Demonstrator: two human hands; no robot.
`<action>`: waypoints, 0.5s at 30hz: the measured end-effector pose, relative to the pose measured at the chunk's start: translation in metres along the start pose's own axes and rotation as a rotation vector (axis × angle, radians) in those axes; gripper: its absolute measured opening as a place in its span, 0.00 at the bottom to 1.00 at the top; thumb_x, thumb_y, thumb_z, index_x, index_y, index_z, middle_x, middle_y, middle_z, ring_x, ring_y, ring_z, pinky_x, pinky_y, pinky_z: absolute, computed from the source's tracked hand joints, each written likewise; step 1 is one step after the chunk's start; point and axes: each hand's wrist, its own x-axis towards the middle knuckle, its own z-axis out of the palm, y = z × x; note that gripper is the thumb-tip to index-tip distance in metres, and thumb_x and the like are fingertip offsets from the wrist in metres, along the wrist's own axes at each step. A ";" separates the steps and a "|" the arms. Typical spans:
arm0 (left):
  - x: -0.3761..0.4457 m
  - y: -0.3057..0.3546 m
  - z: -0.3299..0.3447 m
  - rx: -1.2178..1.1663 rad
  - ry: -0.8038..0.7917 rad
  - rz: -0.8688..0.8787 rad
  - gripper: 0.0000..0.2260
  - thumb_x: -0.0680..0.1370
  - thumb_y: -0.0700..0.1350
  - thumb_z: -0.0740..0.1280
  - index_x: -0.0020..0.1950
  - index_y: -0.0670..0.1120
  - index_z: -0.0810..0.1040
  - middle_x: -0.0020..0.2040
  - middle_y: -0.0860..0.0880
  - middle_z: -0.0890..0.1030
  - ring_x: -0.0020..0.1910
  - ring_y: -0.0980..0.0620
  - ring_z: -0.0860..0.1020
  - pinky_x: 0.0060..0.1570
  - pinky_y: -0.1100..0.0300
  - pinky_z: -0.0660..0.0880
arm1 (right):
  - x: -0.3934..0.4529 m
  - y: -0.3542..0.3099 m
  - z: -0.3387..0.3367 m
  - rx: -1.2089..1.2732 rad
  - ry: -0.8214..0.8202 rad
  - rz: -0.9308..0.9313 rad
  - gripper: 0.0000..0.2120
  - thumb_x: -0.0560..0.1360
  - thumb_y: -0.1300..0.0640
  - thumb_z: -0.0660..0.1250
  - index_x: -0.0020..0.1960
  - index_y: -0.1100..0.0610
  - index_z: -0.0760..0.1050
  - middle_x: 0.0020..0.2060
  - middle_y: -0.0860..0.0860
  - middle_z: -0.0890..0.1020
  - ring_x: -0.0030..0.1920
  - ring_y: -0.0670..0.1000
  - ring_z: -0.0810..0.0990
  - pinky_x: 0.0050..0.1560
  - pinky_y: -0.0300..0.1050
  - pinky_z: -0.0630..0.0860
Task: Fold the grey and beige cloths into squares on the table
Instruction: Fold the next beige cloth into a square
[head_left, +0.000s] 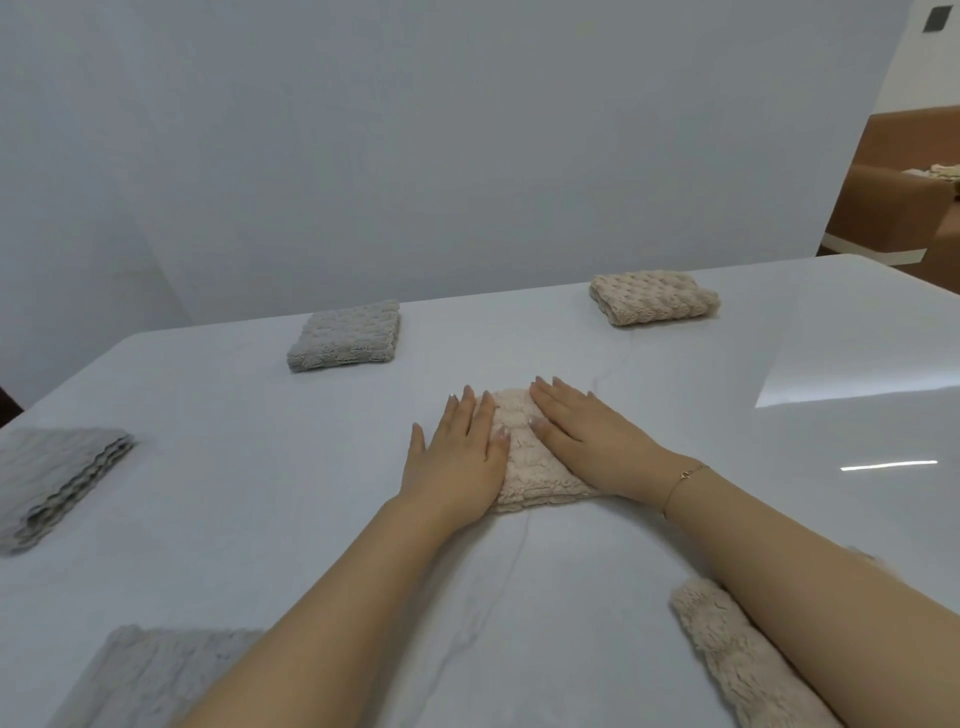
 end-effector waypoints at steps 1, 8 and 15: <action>-0.001 0.000 0.001 0.008 0.018 -0.001 0.24 0.83 0.53 0.41 0.78 0.50 0.41 0.78 0.52 0.39 0.77 0.54 0.39 0.74 0.46 0.40 | 0.000 0.000 0.001 -0.005 -0.011 0.005 0.26 0.83 0.47 0.46 0.78 0.55 0.47 0.78 0.47 0.48 0.77 0.44 0.43 0.75 0.44 0.41; 0.002 -0.001 0.004 -0.020 0.021 -0.019 0.24 0.83 0.54 0.41 0.78 0.51 0.40 0.78 0.50 0.37 0.77 0.52 0.38 0.74 0.47 0.36 | -0.001 -0.001 0.002 -0.083 0.001 0.012 0.26 0.83 0.47 0.44 0.78 0.55 0.44 0.78 0.48 0.47 0.77 0.45 0.42 0.75 0.44 0.41; 0.004 -0.010 -0.010 -0.692 0.197 -0.236 0.25 0.82 0.56 0.50 0.77 0.46 0.55 0.79 0.50 0.51 0.77 0.47 0.51 0.75 0.50 0.48 | -0.008 -0.013 -0.016 0.468 0.066 0.129 0.23 0.82 0.46 0.53 0.72 0.58 0.64 0.73 0.50 0.66 0.71 0.46 0.62 0.65 0.37 0.54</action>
